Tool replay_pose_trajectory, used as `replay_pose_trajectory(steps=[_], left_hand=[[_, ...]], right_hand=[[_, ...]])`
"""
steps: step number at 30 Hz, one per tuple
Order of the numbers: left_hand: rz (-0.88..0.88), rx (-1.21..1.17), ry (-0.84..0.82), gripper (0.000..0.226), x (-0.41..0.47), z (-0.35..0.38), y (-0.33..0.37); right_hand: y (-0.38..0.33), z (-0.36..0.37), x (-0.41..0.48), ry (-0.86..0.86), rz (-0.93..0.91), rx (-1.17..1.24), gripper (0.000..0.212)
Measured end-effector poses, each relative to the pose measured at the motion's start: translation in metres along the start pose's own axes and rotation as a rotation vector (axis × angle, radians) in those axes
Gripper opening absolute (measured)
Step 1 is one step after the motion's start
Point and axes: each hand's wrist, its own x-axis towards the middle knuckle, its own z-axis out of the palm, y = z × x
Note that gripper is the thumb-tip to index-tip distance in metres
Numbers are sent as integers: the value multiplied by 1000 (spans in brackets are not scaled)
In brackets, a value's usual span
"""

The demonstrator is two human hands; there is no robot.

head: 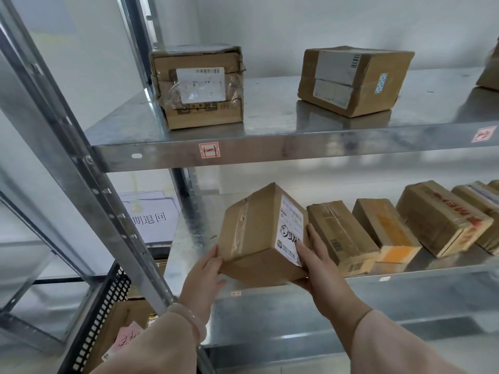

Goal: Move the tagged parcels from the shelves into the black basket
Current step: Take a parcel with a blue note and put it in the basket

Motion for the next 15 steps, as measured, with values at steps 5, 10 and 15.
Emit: replay_pose_trajectory(steps=[5, 10, 15], left_hand=[[114, 201, -119, 20, -11, 12, 7], [188, 211, -213, 97, -9, 17, -3], [309, 340, -190, 80, -16, 16, 1]], right_hand=[[4, 2, -10, -7, -161, -166, 62], [2, 6, -14, -11, -243, -284, 68], [-1, 13, -10, -33, -238, -408, 71]])
